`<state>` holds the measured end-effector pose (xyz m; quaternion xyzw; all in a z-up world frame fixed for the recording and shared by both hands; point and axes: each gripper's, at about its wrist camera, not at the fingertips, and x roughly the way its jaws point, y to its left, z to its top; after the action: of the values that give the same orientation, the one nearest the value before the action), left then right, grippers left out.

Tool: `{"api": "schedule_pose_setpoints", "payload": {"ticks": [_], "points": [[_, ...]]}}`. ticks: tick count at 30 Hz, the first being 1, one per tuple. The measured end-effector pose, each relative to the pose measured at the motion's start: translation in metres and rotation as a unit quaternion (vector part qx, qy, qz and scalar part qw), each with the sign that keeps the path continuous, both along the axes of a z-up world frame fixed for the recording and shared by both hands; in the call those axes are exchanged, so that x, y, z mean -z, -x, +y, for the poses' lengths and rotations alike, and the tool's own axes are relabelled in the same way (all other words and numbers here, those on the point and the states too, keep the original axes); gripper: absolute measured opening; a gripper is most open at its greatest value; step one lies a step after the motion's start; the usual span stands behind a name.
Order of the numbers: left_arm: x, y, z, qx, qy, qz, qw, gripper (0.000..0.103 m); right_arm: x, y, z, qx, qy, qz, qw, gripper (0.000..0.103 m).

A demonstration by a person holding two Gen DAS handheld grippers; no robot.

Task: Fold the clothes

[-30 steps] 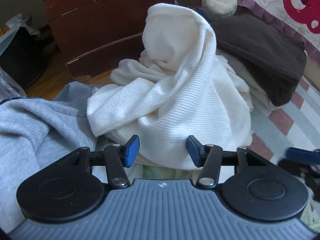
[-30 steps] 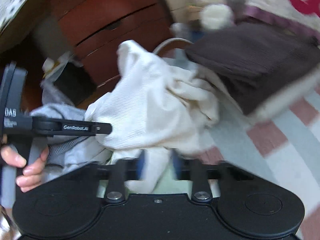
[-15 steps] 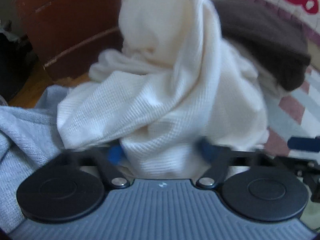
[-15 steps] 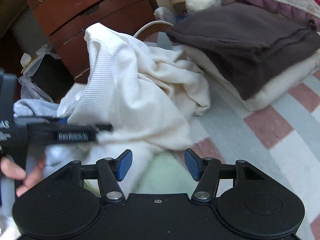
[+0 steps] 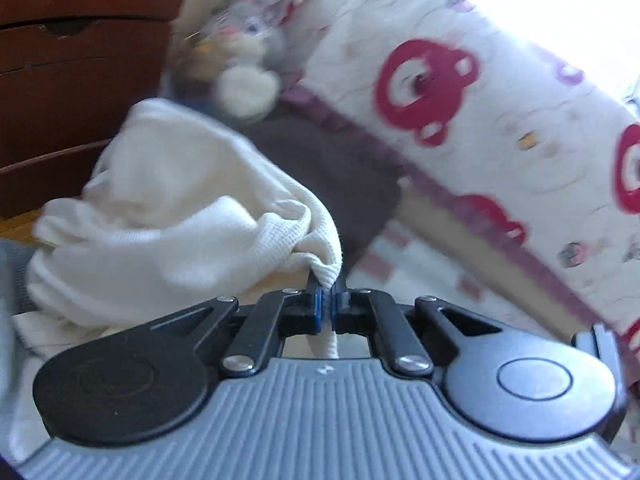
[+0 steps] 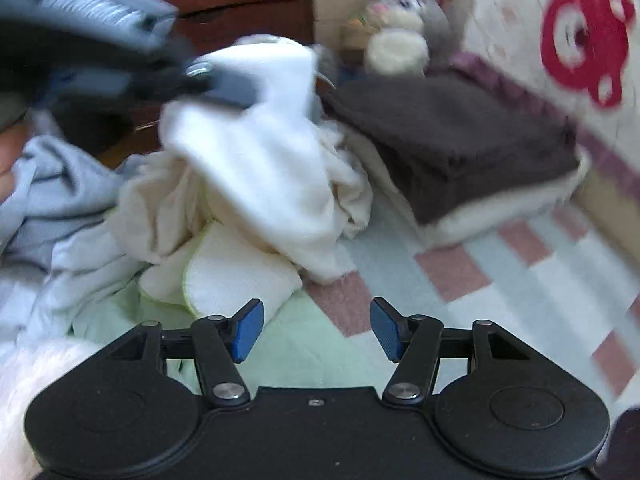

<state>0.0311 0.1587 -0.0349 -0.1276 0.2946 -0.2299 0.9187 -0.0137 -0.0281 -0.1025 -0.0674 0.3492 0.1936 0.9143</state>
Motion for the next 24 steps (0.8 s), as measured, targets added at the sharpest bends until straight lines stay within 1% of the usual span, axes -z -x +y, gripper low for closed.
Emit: {"api": "schedule_pose_setpoints", "payload": {"ticks": [2, 4, 5, 7, 9, 10, 11, 12, 15, 16, 18, 21, 24], "points": [[0.0, 0.004, -0.003, 0.002, -0.011, -0.006, 0.9999, 0.003, -0.006, 0.007, 0.003, -0.019, 0.011, -0.02, 1.0, 0.071], [0.001, 0.006, -0.002, 0.007, -0.007, -0.002, 1.0, 0.003, -0.008, 0.007, 0.005, -0.025, 0.016, -0.046, 0.999, 0.073], [0.001, 0.008, 0.0, 0.01, -0.001, 0.001, 0.9999, 0.003, -0.009, 0.004, 0.006, -0.025, 0.011, -0.059, 0.998, 0.077], [-0.009, 0.015, 0.001, 0.018, 0.004, -0.004, 0.9998, 0.003, -0.01, -0.001, 0.008, -0.023, 0.001, -0.087, 0.996, 0.079], [-0.018, 0.02, 0.002, 0.027, 0.004, -0.014, 0.9995, 0.003, -0.009, -0.013, 0.007, -0.036, -0.041, -0.092, 0.994, 0.078], [-0.022, 0.022, 0.002, 0.033, 0.005, -0.022, 0.9992, 0.003, -0.008, -0.019, 0.006, -0.044, -0.067, -0.091, 0.993, 0.072], [-0.027, 0.024, 0.0, 0.038, 0.004, -0.029, 0.9989, 0.003, -0.009, -0.023, 0.0, -0.036, -0.094, -0.089, 0.991, 0.042], [-0.032, 0.027, -0.002, 0.041, 0.002, -0.035, 0.9985, 0.003, -0.011, -0.025, -0.01, -0.018, -0.122, -0.086, 0.989, 0.007], [-0.046, 0.034, -0.013, 0.057, -0.003, -0.052, 0.997, 0.003, -0.018, -0.032, -0.04, 0.039, -0.205, -0.075, 0.975, 0.007], [-0.051, 0.036, -0.018, 0.063, -0.003, -0.057, 0.9963, 0.003, -0.024, -0.028, -0.05, 0.055, -0.217, -0.082, 0.971, 0.007], [-0.058, 0.041, -0.028, 0.083, 0.009, -0.065, 0.9944, 0.003, -0.042, -0.01, -0.072, 0.081, -0.217, -0.108, 0.967, 0.007], [-0.069, 0.048, -0.05, 0.113, 0.029, -0.071, 0.9906, 0.003, -0.068, 0.018, -0.101, 0.118, -0.211, -0.136, 0.961, 0.007], [-0.082, 0.058, -0.086, 0.157, 0.042, -0.085, 0.983, 0.003, -0.097, 0.051, -0.129, 0.153, -0.205, -0.165, 0.953, 0.007]]}}
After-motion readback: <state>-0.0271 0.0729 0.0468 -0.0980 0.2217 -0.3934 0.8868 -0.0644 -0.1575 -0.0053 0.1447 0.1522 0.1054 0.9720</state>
